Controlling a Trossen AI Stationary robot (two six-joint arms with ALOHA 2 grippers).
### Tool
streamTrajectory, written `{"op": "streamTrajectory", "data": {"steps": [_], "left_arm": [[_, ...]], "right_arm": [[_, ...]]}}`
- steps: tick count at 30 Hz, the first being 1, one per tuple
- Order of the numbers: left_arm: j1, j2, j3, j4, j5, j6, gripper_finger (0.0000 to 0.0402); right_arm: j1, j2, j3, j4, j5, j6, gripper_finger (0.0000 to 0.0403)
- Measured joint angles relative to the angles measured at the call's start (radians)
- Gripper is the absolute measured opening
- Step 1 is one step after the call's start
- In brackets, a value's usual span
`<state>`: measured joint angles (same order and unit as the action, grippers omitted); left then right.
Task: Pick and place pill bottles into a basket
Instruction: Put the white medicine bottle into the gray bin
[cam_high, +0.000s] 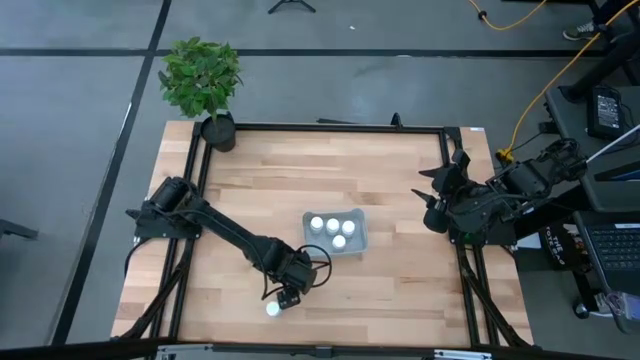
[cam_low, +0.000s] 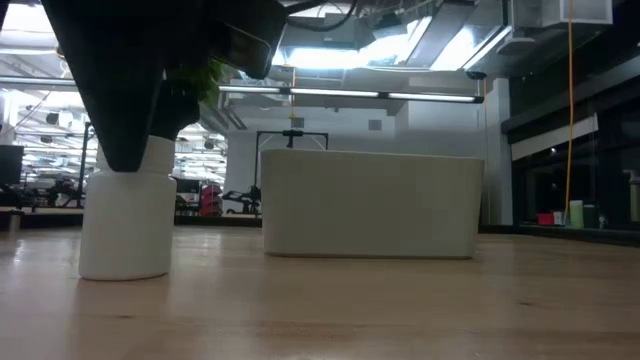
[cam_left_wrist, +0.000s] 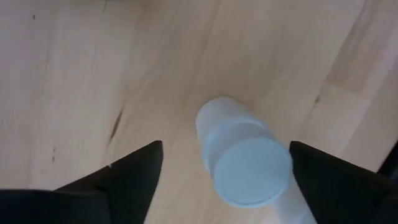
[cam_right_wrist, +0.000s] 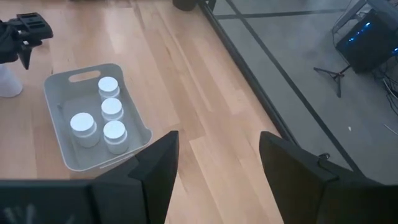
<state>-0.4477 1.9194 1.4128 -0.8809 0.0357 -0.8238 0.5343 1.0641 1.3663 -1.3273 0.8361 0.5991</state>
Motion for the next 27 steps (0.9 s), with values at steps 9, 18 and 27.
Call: {"op": "streamTrajectory", "data": {"steps": [9,18,27], "left_arm": [[0.0,-0.004,0.0,0.029,0.025,0.015,0.0181],[0.0,-0.009,0.02,0.024,0.045,0.016,0.0153],[0.052,-0.076,0.167,-0.133,-0.027,0.078,0.0153]], "right_arm": [[0.0,0.0,0.0,0.0,0.0,-0.001,0.0225],[0.0,0.0,0.0,-0.001,0.0,-0.002,0.0225],[0.0,0.0,0.0,-0.002,0.001,-0.006,0.0225]]}}
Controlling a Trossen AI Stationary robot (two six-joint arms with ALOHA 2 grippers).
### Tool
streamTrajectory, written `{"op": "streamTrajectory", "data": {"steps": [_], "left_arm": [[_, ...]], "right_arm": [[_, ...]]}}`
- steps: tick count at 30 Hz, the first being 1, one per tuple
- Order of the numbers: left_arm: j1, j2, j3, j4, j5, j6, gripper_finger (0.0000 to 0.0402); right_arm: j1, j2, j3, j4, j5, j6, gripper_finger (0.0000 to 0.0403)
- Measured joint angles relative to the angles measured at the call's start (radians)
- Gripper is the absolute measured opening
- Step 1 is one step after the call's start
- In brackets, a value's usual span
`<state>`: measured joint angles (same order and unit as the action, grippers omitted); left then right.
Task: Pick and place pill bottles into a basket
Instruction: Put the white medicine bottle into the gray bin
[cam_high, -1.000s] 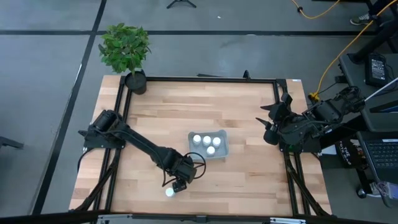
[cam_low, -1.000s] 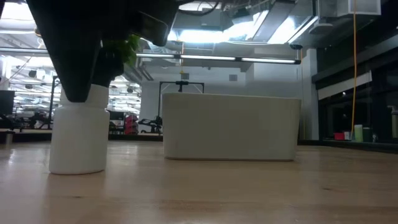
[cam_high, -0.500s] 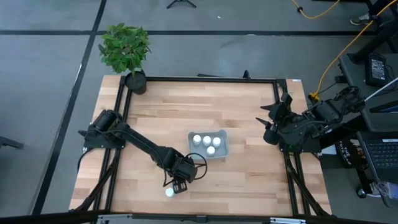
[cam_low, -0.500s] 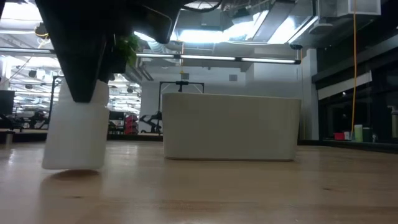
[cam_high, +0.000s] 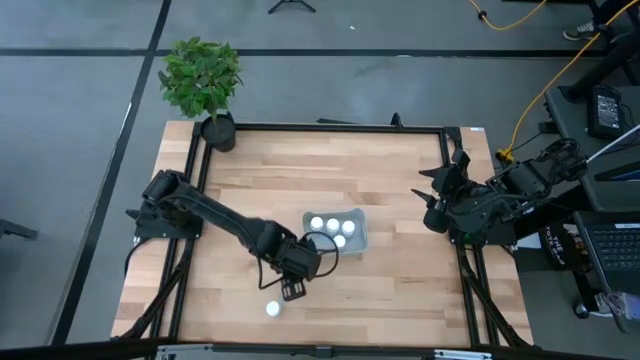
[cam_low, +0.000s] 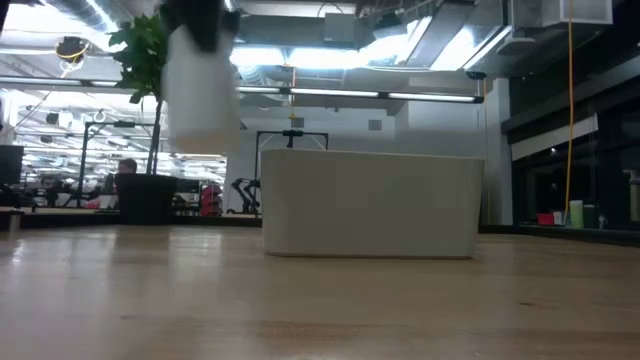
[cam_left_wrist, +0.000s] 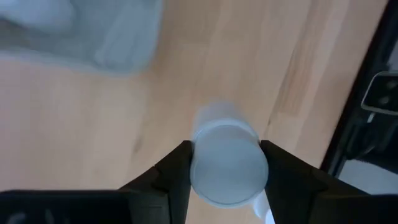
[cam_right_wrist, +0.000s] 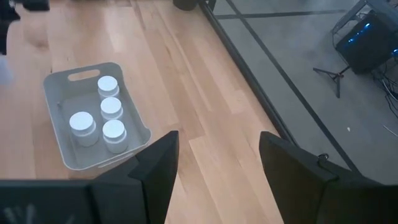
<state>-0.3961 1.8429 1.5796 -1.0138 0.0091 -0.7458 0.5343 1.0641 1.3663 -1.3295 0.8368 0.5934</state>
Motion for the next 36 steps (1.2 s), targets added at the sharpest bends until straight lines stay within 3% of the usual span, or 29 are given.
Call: {"op": "streamTrajectory", "data": {"steps": [12,25,36], "left_arm": [[0.17,-0.016,0.174,-0.045,-0.055,0.252,0.0153],[0.276,-0.002,0.116,-0.047,-0.036,0.411,0.0153],[0.281,-0.002,0.001,0.113,-0.016,0.414,0.0153]], "right_arm": [[0.0,0.0,0.0,-0.01,0.0,0.002,0.0225],[0.0,0.0,0.0,-0.009,-0.001,0.032,0.0225],[0.0,0.0,0.0,-0.009,-0.001,0.031,0.0225]]}}
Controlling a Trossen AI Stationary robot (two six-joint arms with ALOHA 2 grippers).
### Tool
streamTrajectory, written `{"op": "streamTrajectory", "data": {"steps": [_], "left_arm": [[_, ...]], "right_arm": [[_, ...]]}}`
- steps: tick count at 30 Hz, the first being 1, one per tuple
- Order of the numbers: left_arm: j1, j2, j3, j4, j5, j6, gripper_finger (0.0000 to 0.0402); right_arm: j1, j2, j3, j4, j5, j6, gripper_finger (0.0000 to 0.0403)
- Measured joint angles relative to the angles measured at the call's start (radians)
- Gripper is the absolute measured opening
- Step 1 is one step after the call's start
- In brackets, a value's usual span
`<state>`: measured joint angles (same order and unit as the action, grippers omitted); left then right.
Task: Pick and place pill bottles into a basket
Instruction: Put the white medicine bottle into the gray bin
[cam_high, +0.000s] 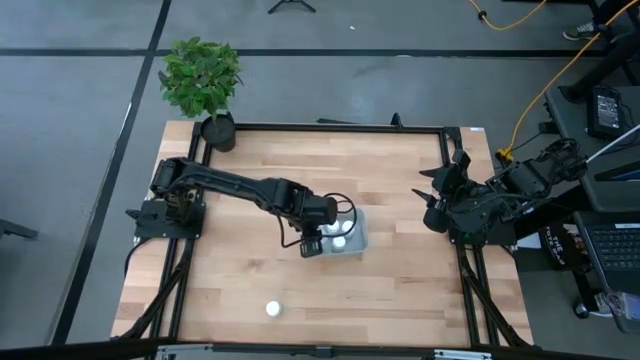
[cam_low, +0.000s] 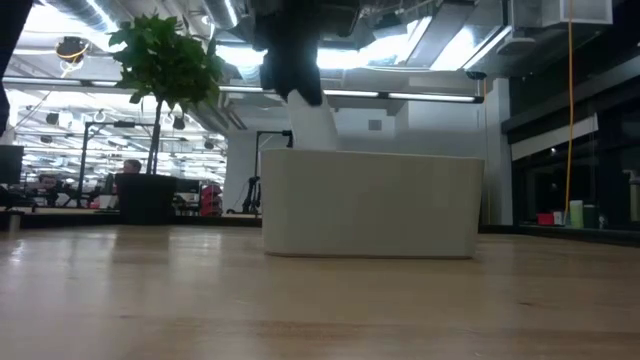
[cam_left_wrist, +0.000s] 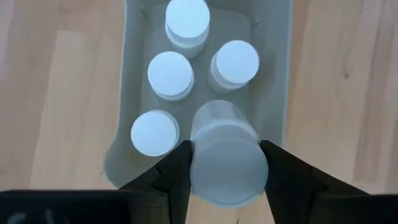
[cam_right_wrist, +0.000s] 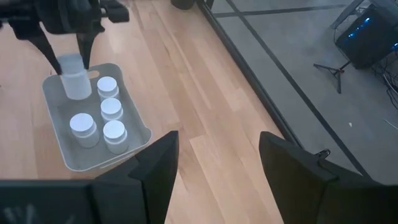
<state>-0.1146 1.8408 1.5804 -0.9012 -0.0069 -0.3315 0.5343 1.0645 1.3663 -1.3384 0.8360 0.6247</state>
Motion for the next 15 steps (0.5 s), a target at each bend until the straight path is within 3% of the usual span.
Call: {"op": "streamTrajectory", "data": {"steps": [15], "left_arm": [[-0.001,0.016,-0.168,0.111,0.029,-0.034,0.0153]], "right_arm": [[0.0,0.001,0.0,0.004,-0.001,0.026,0.0225]]}}
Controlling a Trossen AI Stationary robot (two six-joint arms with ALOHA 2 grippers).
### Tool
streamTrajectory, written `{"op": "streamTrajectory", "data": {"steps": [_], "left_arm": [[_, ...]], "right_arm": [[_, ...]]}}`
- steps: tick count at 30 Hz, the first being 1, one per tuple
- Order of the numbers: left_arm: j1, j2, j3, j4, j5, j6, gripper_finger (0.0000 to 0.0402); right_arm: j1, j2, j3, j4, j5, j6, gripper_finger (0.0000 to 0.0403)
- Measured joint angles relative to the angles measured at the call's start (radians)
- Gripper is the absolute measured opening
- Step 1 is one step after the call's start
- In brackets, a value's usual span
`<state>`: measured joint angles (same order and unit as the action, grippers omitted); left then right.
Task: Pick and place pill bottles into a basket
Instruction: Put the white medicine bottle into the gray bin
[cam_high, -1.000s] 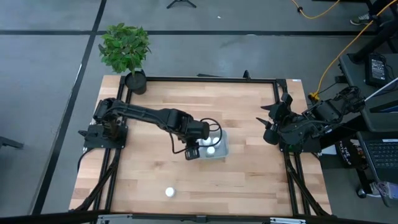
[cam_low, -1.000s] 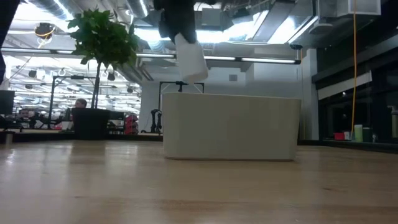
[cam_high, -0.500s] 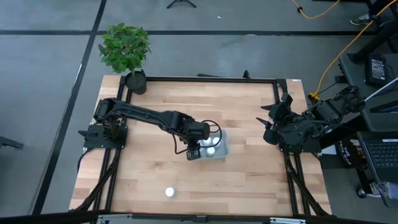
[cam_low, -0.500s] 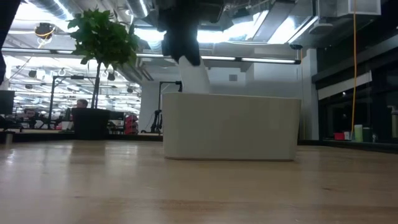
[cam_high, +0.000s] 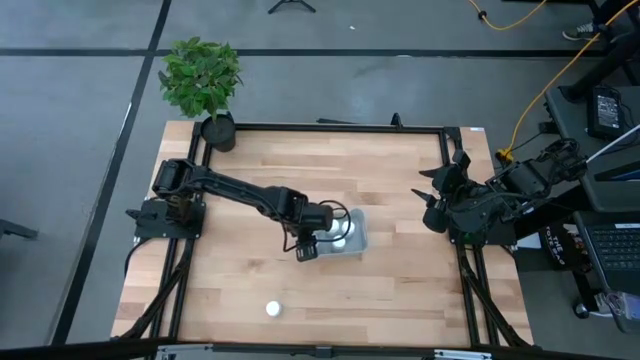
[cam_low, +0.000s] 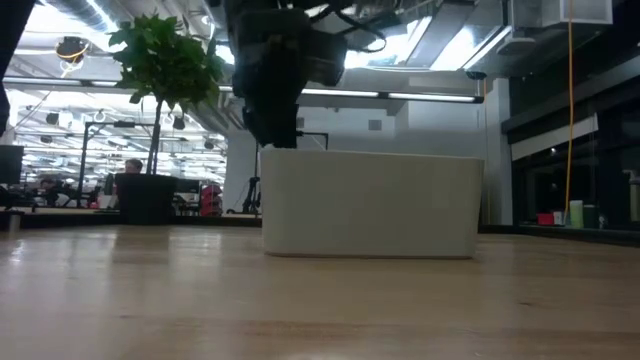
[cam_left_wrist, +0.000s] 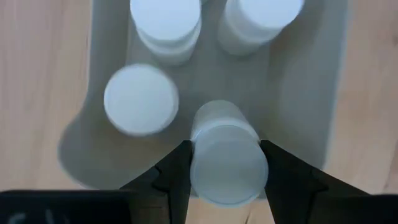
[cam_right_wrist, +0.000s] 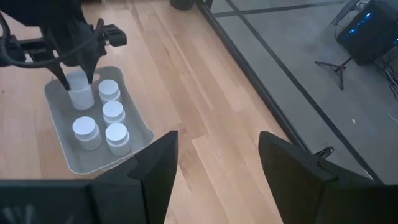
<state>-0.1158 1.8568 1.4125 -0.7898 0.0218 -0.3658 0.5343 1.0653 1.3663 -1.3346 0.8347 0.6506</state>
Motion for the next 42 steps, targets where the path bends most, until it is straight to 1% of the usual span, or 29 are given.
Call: {"op": "streamTrajectory", "data": {"steps": [11,16,18,21,24,26,28,30,35,37,42], "left_arm": [[0.0,0.001,-0.017,0.001,0.005,-0.014,0.0155],[0.0,0.001,-0.017,0.001,0.007,-0.017,0.0216],[0.0,0.001,-0.017,0.001,0.02,-0.017,0.0233],[0.0,0.001,-0.017,0.001,0.032,-0.018,0.0249],[0.0,0.001,-0.017,0.001,0.033,-0.03,0.0257],[0.0,0.001,-0.01,-0.012,0.051,-0.05,0.0262],[0.0,0.001,0.027,-0.064,0.071,-0.06,0.0265],[-0.003,0.001,0.084,-0.123,0.074,-0.061,0.0266],[-0.036,0.001,0.25,-0.297,0.059,-0.079,0.0267],[-0.069,0.0,0.314,-0.344,0.059,-0.108,0.0267],[-0.199,-0.001,0.437,-0.415,0.075,-0.202,0.0267]], "right_arm": [[0.0,0.0,0.0,0.004,0.0,0.003,0.0225],[0.0,0.0,0.0,0.008,0.0,0.003,0.0225],[0.0,0.0,0.0,0.008,0.0,0.003,0.0225],[0.0,0.0,0.0,0.008,0.0,0.004,0.0225],[0.0,0.0,0.0,0.008,0.0,0.012,0.0225],[0.0,0.0,0.0,0.008,0.0,0.022,0.0225],[0.0,0.0,0.0,0.01,-0.006,0.023,0.0225],[0.0,0.007,0.0,0.024,-0.037,-0.015,0.0225],[0.0,0.064,0.0,0.153,-0.177,-0.219,0.0225],[0.0,0.094,0.0,0.202,-0.235,-0.299,0.0225],[0.0,0.155,0.0,0.186,-0.241,-0.361,0.0225]]}}
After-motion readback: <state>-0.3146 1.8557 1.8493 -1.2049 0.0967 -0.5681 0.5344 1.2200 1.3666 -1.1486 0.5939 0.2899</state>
